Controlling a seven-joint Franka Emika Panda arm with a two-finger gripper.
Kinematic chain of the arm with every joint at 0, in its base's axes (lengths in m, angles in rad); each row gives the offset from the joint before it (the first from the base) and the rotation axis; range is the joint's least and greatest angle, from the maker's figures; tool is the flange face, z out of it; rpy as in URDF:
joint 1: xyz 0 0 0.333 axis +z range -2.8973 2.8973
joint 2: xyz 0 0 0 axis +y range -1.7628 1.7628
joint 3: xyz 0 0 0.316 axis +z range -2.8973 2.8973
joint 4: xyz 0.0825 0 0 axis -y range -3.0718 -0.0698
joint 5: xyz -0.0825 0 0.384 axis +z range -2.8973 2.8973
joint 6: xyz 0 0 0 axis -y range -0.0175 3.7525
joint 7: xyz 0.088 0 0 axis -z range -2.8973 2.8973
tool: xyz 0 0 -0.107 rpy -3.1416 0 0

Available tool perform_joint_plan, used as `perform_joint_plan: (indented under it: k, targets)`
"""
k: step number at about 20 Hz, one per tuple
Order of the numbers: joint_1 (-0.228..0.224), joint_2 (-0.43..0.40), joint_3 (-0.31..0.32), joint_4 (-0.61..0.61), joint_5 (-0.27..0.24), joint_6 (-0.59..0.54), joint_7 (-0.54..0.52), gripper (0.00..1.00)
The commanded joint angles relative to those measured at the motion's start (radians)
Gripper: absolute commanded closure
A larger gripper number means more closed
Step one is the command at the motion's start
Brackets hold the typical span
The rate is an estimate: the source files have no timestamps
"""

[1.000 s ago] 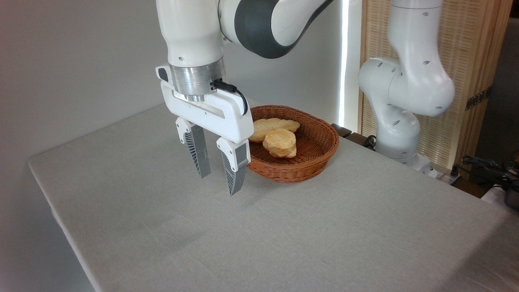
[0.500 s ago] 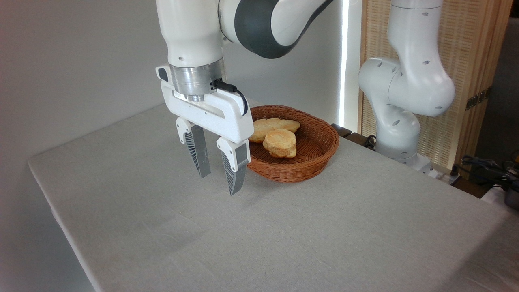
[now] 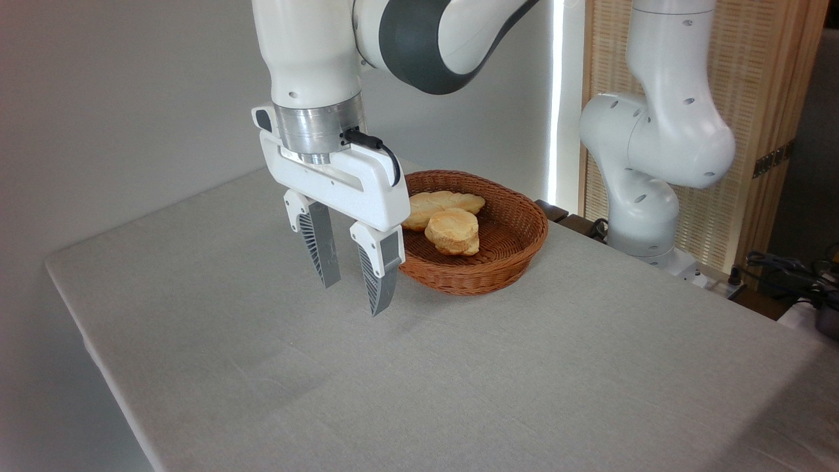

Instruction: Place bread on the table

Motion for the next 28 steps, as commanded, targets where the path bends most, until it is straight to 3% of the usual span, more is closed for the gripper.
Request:
perform_joint_plan:
  k: [1, 28]
  targets:
    - [-0.003, 0.01, 0.005, 0.012, -0.011, 0.02, 0.014, 0.0]
    - [-0.006, 0.018, -0.004, 0.025, -0.003, -0.003, 0.014, 0.0]
